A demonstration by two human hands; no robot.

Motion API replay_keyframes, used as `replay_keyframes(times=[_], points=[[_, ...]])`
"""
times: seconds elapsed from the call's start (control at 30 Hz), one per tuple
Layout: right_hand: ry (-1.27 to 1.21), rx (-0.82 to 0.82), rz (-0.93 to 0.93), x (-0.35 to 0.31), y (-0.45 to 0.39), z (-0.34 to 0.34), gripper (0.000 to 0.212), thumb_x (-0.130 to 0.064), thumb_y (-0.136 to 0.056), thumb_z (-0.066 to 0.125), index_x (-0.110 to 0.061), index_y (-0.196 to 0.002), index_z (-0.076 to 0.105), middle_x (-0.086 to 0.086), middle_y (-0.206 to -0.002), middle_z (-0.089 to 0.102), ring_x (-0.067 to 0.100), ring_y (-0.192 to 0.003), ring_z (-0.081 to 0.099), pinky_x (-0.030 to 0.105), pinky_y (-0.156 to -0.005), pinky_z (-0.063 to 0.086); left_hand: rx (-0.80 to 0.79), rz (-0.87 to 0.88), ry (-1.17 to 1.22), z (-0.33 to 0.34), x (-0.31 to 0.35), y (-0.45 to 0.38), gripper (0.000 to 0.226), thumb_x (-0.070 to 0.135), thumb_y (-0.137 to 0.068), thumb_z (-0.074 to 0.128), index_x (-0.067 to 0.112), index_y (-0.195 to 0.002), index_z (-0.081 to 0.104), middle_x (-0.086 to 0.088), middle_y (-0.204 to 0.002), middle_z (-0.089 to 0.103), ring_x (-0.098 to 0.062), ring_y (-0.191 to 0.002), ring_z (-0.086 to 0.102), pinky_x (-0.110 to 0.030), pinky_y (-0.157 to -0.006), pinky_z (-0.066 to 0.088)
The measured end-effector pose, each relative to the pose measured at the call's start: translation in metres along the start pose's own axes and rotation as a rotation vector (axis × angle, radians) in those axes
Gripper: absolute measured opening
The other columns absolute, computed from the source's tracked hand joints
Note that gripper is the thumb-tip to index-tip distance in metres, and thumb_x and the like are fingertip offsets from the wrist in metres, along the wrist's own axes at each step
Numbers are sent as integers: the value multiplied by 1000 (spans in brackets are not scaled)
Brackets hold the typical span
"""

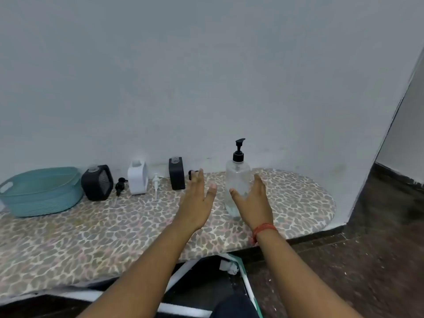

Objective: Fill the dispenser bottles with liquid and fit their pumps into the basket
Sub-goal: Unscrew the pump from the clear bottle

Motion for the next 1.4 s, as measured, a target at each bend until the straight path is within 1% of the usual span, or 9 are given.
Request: replay_keyframes(times=[0.13,0.33,0.47,0.63,0.8,0.93,1.17,1.27,1.4], points=[[-130,-34,61,13,-11,18,79,-47,-84,71,-24,-148,29,0,-142,49,20,-119,54,37,-91,48,-200,-101,309,25,-3,-19,71,68,-97,25,46,-157,-4,10,-168,3,-16,-153,14,-36,-119,18],[-153,23,33,14,-15,31,56,-49,-84,65,-29,-130,41,-2,-117,61,16,-90,59,34,-71,50,-179,-42,417,39,5,-44,80,55,-98,53,39,-159,3,16,-157,31,-4,-137,38,-22,-98,32],[-98,85,-51,1,-5,39,47,-46,-86,53,-24,-127,49,-2,-120,60,15,-93,60,30,-70,46,-183,1,556,34,9,-52,67,39,-91,70,50,-142,27,37,-127,47,22,-101,51,-15,-84,47],[-92,51,-119,-22,14,64,51,-36,-85,60,-20,-132,48,-1,-125,58,16,-103,61,30,-75,50,-55,22,592,7,-7,-48,62,28,-88,77,40,-134,38,27,-119,55,16,-100,57,-4,-73,46],[-143,-15,-159,-61,37,102,55,-37,-84,68,-21,-132,47,-3,-124,58,16,-105,62,33,-80,54,49,32,546,-44,-44,-31,56,28,-84,80,38,-128,48,24,-120,59,18,-103,56,-7,-79,47],[-99,-57,-216,-91,53,131,68,-47,-82,71,-18,-136,42,-2,-127,55,19,-105,63,34,-75,54,62,-11,493,-84,-78,-17,58,31,-81,82,38,-130,52,18,-124,62,-4,-116,59,-28,-92,53],[3,-109,-392,-119,72,164,78,-56,-79,74,-20,-137,37,-3,-129,48,17,-98,62,28,-65,50,16,-37,500,-123,-117,4,56,42,-77,81,46,-126,54,19,-127,63,-8,-122,57,-44,-97,55],[-11,-254,-461,-116,64,161,72,-52,-84,71,-23,-140,36,-5,-136,45,10,-107,58,24,-73,50,-44,-29,503,-126,-124,6,59,47,-79,80,49,-130,50,22,-128,63,-7,-124,57,-45,-99,54],[-193,-518,-330,-116,38,135,41,-41,-90,70,-33,-123,49,-17,-123,55,-1,-112,57,23,-88,55,-133,-58,454,-129,-125,5,60,61,-71,79,83,-109,37,44,-116,57,10,-120,48,-36,-98,51]])
Point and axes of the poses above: each hand's wrist, its own y-axis away from the middle knuckle, its own z-axis out of the palm, x = y × z, the point moved 5 cm from there along -y, towards the middle knuckle
